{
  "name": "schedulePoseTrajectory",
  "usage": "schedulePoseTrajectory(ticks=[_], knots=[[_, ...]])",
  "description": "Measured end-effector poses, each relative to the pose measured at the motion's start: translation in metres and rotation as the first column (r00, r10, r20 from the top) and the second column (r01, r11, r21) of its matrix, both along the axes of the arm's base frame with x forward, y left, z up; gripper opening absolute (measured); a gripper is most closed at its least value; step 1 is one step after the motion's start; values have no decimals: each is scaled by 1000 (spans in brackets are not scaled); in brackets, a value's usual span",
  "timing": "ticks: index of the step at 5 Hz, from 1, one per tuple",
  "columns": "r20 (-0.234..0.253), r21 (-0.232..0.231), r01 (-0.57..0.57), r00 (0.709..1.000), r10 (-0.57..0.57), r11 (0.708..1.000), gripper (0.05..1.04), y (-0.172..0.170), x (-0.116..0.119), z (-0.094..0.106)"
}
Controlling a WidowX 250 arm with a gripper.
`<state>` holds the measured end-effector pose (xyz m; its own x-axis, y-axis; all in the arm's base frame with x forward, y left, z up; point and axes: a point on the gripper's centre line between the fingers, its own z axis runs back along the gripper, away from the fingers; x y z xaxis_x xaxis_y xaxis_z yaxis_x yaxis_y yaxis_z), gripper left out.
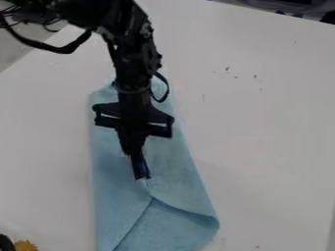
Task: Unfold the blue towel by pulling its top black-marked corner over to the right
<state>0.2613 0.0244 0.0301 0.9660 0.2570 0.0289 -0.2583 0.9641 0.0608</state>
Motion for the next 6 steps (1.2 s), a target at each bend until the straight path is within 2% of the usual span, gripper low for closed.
schedulePoseTrajectory(ticks=[1, 2, 4, 5, 6], knots=[[47, 16, 23, 999, -23, 1000, 54, -11, 16, 11], [70, 21, 80, 994, -81, 997, 54, -24, 37, 20], [76, -2, 271, 960, -270, 963, 54, -73, 79, 14], [75, -13, 338, 939, -336, 941, 54, -88, 92, 8], [75, -28, 359, 931, -356, 933, 54, -94, 96, 4]])
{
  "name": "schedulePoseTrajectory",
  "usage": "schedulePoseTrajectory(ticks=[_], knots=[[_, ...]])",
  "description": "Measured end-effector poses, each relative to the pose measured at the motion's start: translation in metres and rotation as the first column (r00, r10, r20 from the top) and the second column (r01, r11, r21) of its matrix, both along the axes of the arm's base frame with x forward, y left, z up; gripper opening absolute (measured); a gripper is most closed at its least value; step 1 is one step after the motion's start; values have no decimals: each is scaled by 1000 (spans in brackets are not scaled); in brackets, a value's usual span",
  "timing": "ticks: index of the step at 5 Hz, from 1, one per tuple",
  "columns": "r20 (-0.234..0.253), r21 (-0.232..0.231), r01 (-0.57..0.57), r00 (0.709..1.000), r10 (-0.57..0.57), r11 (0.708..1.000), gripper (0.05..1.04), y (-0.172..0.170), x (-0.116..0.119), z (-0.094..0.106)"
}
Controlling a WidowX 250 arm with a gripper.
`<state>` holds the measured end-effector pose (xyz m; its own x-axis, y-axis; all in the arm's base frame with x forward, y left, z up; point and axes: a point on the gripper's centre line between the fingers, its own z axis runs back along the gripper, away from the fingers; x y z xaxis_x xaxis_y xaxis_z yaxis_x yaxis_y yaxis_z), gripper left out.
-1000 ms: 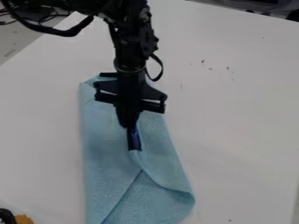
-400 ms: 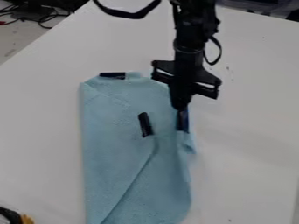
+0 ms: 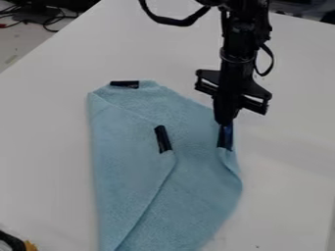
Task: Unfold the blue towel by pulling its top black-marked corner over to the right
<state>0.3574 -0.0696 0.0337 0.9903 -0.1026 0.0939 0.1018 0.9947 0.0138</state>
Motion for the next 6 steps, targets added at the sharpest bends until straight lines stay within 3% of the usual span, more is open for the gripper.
schedulePoseTrajectory(ticks=[2, 3, 5, 6], knots=[[36, -54, -50, 998, 52, 997, 74, -9, 4, -3], [31, -66, -68, 997, 70, 996, 222, -14, 4, -10], [28, -92, -103, 994, 106, 990, 784, -24, 8, -15], [18, -80, -99, 995, 101, 992, 999, -32, 13, -13]])
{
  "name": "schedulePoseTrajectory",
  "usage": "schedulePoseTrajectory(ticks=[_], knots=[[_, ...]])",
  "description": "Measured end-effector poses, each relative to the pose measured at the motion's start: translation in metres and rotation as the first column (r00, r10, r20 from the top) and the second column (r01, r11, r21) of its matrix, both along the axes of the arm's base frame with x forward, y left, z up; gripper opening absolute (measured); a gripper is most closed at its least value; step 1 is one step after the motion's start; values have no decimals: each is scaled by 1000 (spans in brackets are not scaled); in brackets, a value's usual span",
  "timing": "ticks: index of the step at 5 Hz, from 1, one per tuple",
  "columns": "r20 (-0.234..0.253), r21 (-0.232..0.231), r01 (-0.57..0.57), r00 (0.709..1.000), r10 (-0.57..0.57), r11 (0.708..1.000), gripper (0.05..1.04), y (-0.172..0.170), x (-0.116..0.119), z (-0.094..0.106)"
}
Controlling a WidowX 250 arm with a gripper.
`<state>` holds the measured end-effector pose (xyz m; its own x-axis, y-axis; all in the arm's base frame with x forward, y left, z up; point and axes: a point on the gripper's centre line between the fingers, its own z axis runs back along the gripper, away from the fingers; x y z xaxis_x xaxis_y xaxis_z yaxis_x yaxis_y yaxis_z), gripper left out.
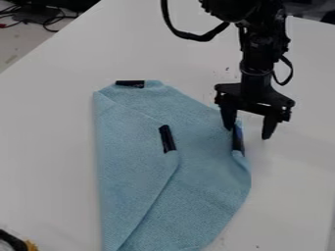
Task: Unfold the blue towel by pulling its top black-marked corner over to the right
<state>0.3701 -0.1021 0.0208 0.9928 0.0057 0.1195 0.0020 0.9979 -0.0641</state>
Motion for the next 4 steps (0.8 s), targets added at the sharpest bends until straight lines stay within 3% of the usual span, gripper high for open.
schedulePoseTrajectory(ticks=[2, 3, 4], knots=[[17, 29, 9, 1000, -9, 1000, 1000, -19, 8, 19], [26, 69, 34, 999, -36, 997, 1000, -25, 9, 27], [27, 70, 35, 999, -37, 997, 1000, -26, 9, 27]])
